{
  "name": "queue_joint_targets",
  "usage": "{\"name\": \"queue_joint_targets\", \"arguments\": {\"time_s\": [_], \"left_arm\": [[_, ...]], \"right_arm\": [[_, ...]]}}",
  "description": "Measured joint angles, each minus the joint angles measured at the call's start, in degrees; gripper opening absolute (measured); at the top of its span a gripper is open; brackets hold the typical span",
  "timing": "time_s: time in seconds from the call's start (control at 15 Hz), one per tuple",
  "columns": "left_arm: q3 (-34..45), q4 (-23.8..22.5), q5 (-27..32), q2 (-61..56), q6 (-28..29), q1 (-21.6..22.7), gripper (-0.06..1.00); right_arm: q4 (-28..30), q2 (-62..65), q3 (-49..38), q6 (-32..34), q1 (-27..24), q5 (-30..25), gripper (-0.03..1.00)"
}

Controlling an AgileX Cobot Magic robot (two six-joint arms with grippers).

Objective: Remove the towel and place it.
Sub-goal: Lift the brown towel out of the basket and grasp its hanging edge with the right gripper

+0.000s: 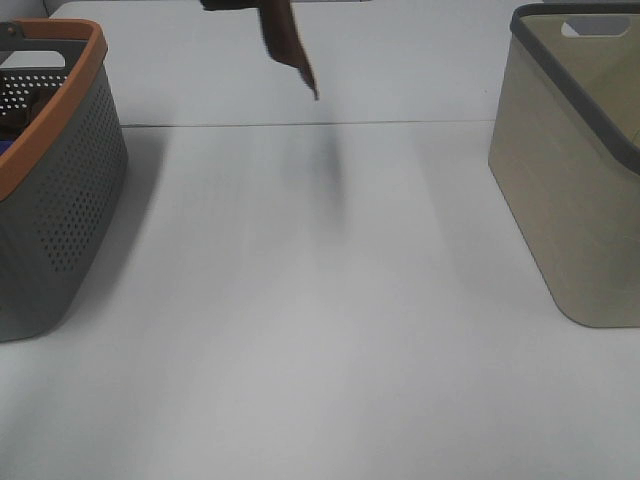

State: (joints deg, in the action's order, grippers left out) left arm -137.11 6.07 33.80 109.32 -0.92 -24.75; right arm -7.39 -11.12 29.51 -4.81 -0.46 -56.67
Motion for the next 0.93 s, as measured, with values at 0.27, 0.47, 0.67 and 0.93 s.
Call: {"name": "queue_joint_targets", "arguments": {"time_s": [0.27, 0.47, 0.67, 0.93], "left_arm": [[0.0, 2.5, 0.1, 4.1, 0.0, -0.2, 0.0], [0.0, 3.8, 0.2, 7.0, 0.0, -0.2, 0.0], [0.0, 5.0, 0.1, 9.1, 0.0, -0.2, 0.0], [0.0, 5.0, -0.1, 9.3, 0.0, -0.3, 0.0]], "right_arm": [[-13.3, -10.3, 0.0, -12.8, 0.0, 13.2, 0.78], [-30.8, -19.9, 0.5, -31.8, 0.0, 19.1, 0.72], [-53.1, -33.6, 0.6, -59.1, 0.0, 19.8, 0.67], [-60.2, -44.3, 7.0, -69.3, 0.0, 20.2, 0.63]]}}
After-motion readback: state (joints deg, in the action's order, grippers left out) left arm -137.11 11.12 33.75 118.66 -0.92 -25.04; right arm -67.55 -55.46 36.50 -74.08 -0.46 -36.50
